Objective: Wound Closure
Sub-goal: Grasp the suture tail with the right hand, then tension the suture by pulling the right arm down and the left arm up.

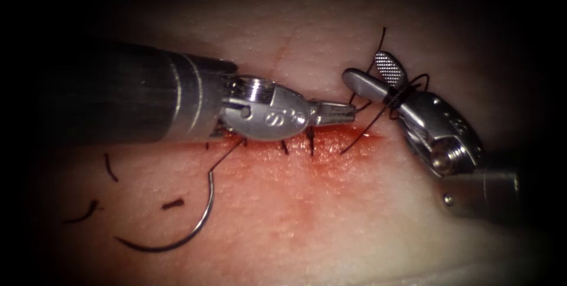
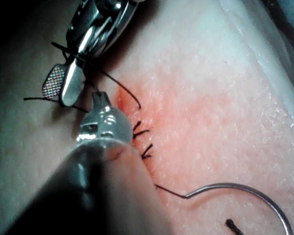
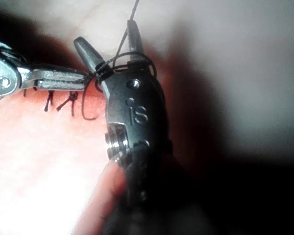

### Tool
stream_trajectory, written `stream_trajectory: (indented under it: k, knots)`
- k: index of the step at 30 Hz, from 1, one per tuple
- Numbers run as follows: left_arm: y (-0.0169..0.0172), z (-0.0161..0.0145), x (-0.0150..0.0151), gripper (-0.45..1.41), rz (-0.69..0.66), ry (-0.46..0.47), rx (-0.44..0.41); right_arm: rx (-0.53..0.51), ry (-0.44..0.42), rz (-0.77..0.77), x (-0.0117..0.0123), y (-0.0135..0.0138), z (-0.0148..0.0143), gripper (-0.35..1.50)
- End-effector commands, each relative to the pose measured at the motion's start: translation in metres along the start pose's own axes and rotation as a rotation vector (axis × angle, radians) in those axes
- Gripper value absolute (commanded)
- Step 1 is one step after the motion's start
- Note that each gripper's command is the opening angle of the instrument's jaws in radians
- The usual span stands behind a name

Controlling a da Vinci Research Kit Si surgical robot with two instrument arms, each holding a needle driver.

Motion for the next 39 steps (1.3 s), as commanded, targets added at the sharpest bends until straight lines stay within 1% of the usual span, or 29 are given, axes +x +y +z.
stream_trajectory:
  k: [1, 6, 11, 15, 18, 22, 24, 27, 28, 29, 30, 31, 32, 33, 35, 38, 39]
  knots:
    - [-0.0003, 0.0009, -0.0002, -0.45, 0.001, 0.001, 0.002, 0.003, 0.000, 0.004, -0.0006, 0.0000, 0.0007, 1.08]
    - [-0.0005, 0.0012, -0.0004, -0.45, 0.001, 0.002, 0.003, -0.006, -0.004, 0.020, -0.0001, 0.0003, 0.0010, 1.10]
    - [-0.0005, 0.0013, -0.0004, -0.45, 0.000, 0.002, 0.003, -0.006, -0.017, 0.056, 0.0001, 0.0008, 0.0020, 1.18]
    - [-0.0005, 0.0013, -0.0005, -0.45, 0.000, 0.002, 0.003, 0.002, -0.027, 0.073, 0.0000, 0.0007, 0.0026, 1.18]
    - [-0.0005, 0.0013, -0.0005, -0.45, 0.001, 0.003, 0.003, 0.023, -0.051, 0.090, -0.0001, 0.0002, 0.0034, 1.16]
    - [-0.0005, 0.0012, -0.0006, -0.45, 0.001, 0.004, 0.002, 0.028, -0.058, 0.090, -0.0004, -0.0001, 0.0036, 1.16]
    - [-0.0004, 0.0011, -0.0006, -0.45, 0.002, 0.005, 0.001, 0.027, -0.063, 0.089, -0.0004, -0.0002, 0.0035, 1.11]
    - [-0.0004, 0.0010, -0.0007, -0.45, 0.002, 0.005, 0.000, 0.029, -0.068, 0.089, -0.0004, -0.0002, 0.0033, 0.96]
    - [-0.0004, 0.0010, -0.0007, -0.45, 0.003, 0.005, 0.000, 0.027, -0.067, 0.089, -0.0004, -0.0002, 0.0032, 0.83]
    - [-0.0004, 0.0009, -0.0007, -0.45, 0.003, 0.006, 0.000, 0.024, -0.066, 0.089, -0.0004, -0.0003, 0.0032, 0.75]
    - [-0.0004, 0.0009, -0.0007, -0.45, 0.003, 0.006, 0.000, 0.014, -0.066, 0.088, -0.0004, -0.0003, 0.0030, 0.06]
    - [-0.0005, 0.0009, -0.0007, -0.45, 0.002, 0.007, -0.001, -0.003, -0.068, 0.086, -0.0004, -0.0004, 0.0029, -0.35]
    - [-0.0005, 0.0009, -0.0007, -0.45, 0.002, 0.007, -0.001, -0.003, -0.068, 0.086, -0.0004, -0.0004, 0.0029, -0.35]
    - [-0.0006, 0.0008, -0.0007, -0.45, 0.002, 0.008, -0.002, -0.037, -0.083, 0.092, -0.0004, -0.0005, 0.0029, -0.35]
    - [-0.0009, 0.0005, -0.0008, -0.45, 0.000, 0.006, -0.002, -0.055, -0.070, 0.098, -0.0004, -0.0005, 0.0028, -0.35]
    - [-0.0014, 0.0000, -0.0010, -0.45, -0.005, 0.000, -0.002, -0.051, -0.053, 0.101, -0.0005, -0.0007, 0.0024, -0.35]
    - [-0.0019, -0.0003, -0.0011, -0.45, -0.009, -0.001, 0.000, -0.034, -0.043, 0.081, -0.0006, -0.0008, 0.0020, -0.35]
